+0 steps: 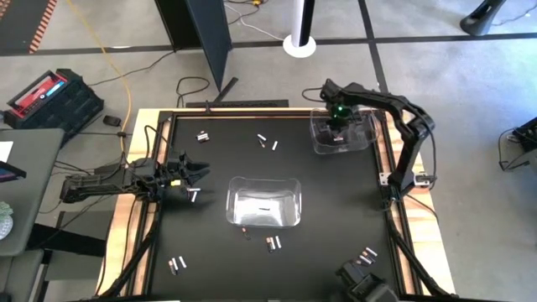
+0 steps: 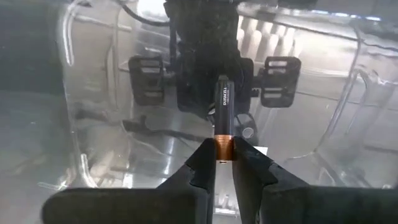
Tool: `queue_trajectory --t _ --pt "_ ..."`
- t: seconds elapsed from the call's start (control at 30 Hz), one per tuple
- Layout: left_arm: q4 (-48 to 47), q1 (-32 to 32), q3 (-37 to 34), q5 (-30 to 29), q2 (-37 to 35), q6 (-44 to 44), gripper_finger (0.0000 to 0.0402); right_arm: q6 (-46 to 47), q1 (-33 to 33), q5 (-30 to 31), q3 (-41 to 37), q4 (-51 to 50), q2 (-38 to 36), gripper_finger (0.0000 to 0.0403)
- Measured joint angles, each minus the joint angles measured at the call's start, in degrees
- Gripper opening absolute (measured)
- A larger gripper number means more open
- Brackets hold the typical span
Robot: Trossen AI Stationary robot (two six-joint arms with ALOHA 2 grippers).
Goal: Sort batteries
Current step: Put the black battery into the top transparent bin, then put the white battery into the left transparent bin
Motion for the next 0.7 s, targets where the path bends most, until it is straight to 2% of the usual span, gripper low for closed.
queue_trajectory --t 0.4,0.7 --pt "-0.5 0.0 0.0 0.0 0.0 0.0 0.0132 -0.8 0.0 0.0 0.0 0.1 -0.1 0.013" --pt "-0.5 0.0 0.0 0.0 0.0 0.0 0.0132 -0.9 0.0 0.0 0.0 -1.7 -2.8 0.0146"
